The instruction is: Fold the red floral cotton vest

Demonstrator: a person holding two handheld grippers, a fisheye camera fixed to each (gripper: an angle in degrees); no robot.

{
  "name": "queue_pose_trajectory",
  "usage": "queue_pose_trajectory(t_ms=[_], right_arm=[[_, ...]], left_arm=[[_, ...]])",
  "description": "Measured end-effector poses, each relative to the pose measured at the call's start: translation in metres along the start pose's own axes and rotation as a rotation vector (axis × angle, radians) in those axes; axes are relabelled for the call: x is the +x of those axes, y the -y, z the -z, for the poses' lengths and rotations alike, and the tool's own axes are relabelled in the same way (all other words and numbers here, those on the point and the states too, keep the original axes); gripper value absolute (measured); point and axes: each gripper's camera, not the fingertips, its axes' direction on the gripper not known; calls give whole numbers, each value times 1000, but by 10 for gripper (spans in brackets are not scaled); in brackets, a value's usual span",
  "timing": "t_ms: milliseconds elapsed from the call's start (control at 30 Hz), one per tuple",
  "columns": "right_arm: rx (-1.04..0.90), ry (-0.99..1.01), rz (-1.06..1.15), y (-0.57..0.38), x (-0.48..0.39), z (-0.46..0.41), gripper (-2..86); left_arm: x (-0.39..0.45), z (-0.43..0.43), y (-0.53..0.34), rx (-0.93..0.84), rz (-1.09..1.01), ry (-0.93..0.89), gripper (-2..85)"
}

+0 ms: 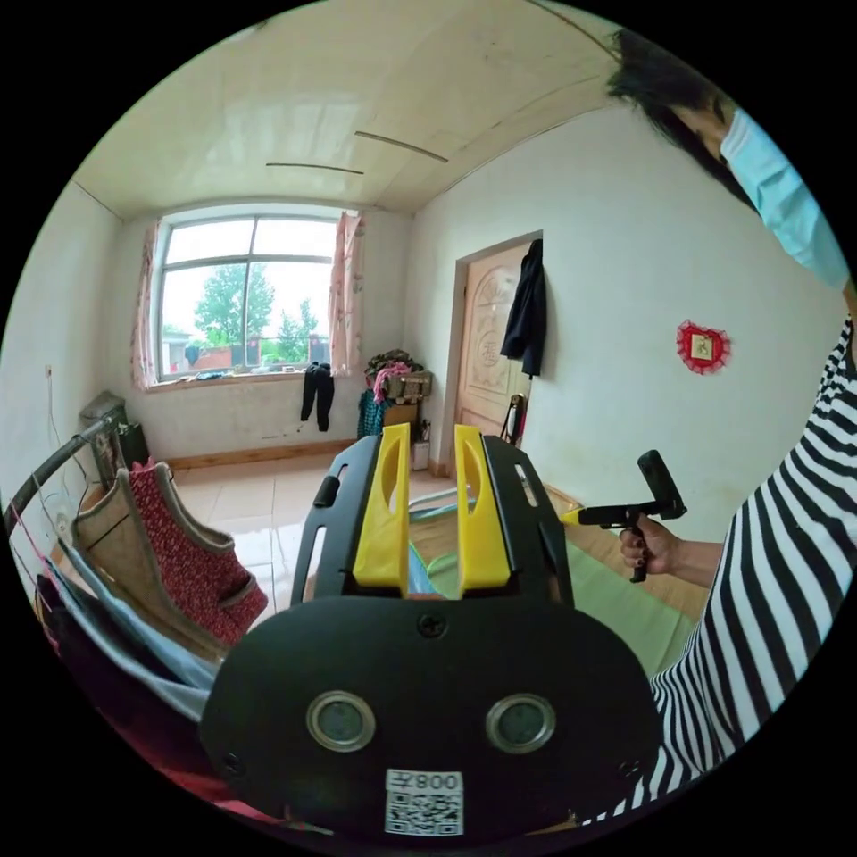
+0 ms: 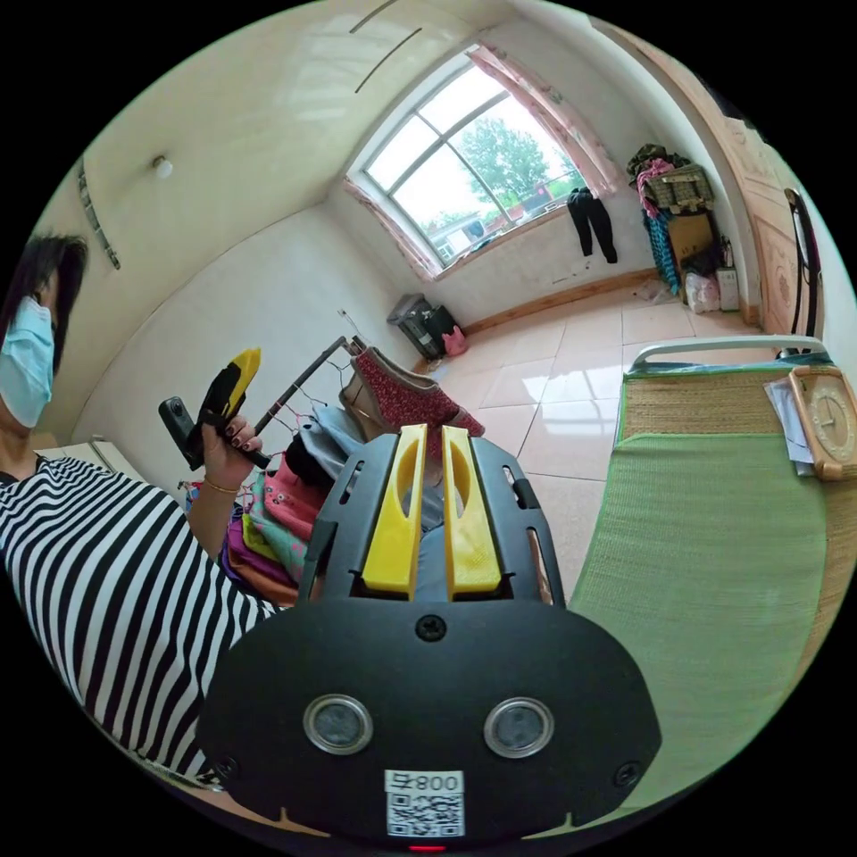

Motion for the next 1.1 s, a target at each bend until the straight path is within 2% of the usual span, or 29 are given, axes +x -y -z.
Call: queue_pose_trajectory(t_ms=[267, 367, 633, 800, 933, 1000, 1100], right_arm=[[16, -49, -71, 51, 38, -15, 60], [32, -67, -101, 72, 52, -23, 63], [9, -113, -131, 143, 81, -70, 71], [-33, -134, -105, 211, 102, -120, 73], [-71, -146, -74, 287, 130, -189, 78], [-98, -136, -68, 324, 144, -229, 81], [-173, -60, -51, 394, 161, -311, 83]], left_arm=[[-57, -63, 73, 19, 38, -47, 99], [-83, -87, 96, 21, 67, -15, 104], [-202, -134, 120, -28, 229, 300, 130], [-325, -159, 124, -82, 385, 572, 131], [-423, -179, 121, -150, 515, 719, 127], [-491, -193, 116, -254, 619, 787, 122], [-557, -201, 114, -281, 721, 777, 114]])
